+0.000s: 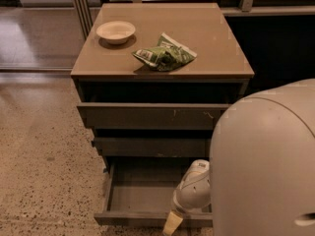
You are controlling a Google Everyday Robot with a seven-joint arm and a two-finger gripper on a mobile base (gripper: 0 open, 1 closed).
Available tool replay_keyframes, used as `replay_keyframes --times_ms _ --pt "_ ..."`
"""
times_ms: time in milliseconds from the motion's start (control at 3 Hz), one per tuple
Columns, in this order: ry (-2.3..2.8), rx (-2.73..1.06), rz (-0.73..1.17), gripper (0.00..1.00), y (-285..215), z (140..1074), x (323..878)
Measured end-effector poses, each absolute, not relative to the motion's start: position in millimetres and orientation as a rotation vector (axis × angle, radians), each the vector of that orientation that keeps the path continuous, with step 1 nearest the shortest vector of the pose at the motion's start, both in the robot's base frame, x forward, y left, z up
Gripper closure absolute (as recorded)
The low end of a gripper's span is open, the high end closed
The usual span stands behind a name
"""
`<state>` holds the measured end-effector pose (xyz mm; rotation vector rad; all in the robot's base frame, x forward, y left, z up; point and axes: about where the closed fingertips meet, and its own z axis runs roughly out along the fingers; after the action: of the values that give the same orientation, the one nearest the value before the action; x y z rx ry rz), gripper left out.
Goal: Close bottom drawer
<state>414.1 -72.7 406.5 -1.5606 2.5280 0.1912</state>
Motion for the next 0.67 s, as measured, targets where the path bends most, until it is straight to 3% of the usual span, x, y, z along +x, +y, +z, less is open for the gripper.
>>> replay_keyframes --times_ms 333,667 --pt "2.593 -1.449 0.295 0.0 -77 378 402" --pt "2.501 -1.346 0.512 0.0 -38 337 407"
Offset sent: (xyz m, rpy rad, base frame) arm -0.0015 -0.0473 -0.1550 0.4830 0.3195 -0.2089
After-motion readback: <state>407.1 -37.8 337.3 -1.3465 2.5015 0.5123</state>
